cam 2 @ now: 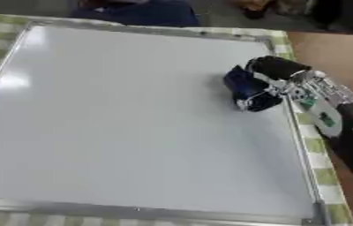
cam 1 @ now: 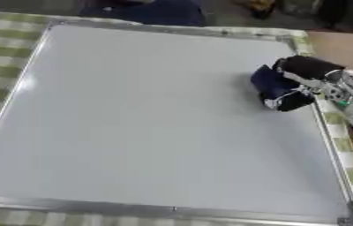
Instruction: Wipe the whiteboard clean with a brush.
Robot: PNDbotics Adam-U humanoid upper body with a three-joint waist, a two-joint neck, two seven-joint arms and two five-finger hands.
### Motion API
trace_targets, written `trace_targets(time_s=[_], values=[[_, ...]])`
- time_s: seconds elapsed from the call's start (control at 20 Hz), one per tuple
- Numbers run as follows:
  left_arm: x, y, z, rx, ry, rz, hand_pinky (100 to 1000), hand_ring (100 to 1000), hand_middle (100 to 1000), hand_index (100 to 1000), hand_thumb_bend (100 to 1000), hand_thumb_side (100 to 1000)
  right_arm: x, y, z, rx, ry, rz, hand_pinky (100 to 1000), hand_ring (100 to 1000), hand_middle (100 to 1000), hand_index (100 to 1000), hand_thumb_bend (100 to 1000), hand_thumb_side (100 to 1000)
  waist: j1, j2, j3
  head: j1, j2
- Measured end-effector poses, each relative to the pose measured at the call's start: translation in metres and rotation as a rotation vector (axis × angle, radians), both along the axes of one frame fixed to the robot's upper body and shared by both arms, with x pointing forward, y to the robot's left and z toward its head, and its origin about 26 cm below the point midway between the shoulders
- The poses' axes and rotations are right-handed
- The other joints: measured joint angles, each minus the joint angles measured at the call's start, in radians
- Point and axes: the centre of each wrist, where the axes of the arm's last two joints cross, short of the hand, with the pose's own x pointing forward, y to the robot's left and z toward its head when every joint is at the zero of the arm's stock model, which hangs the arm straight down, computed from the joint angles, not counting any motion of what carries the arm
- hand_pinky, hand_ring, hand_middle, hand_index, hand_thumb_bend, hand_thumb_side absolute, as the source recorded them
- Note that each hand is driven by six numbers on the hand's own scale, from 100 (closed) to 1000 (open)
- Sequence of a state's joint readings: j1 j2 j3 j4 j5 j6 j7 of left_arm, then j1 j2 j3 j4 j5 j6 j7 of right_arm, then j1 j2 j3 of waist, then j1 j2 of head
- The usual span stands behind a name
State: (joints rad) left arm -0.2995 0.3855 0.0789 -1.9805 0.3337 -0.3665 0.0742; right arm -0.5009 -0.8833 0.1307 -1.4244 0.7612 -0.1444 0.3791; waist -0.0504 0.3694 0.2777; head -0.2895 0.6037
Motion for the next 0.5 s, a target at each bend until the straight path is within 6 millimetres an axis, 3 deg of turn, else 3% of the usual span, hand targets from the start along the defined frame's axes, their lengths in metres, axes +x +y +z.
trace_targets(time_s=[0.25, 0.3, 0.4, 0.5], values=[[0.0000, 0.0000, 0.0000, 0.000, 0.000, 0.000, 533, 633, 581, 534, 130, 1000, -0.0003, -0.0004, -0.0011, 0.019, 0.031, 0.015, 441, 436, 333, 100, 118, 453, 0.001, 0.000, 0.000, 0.000, 0.000], [0.0000, 0.0000, 0.0000, 0.000, 0.000, 0.000, 533, 633, 581, 534, 129, 1000, -0.0005, -0.0005, -0.0013, 0.021, 0.034, 0.018, 359, 425, 331, 100, 116, 451, 0.001, 0.000, 0.000, 0.000, 0.000], [0.0000, 0.0000, 0.0000, 0.000, 0.000, 0.000, 533, 633, 582, 534, 129, 1000, -0.0006, -0.0006, -0.0016, 0.019, 0.040, 0.022, 287, 398, 321, 100, 112, 454, 0.001, 0.000, 0.000, 0.000, 0.000], [0.0000, -0.0002, -0.0002, -0.002, 0.000, 0.000, 533, 633, 582, 534, 128, 1000, -0.0006, -0.0007, -0.0018, 0.016, 0.045, 0.028, 277, 387, 318, 100, 116, 481, 0.001, 0.000, 0.000, 0.000, 0.000]])
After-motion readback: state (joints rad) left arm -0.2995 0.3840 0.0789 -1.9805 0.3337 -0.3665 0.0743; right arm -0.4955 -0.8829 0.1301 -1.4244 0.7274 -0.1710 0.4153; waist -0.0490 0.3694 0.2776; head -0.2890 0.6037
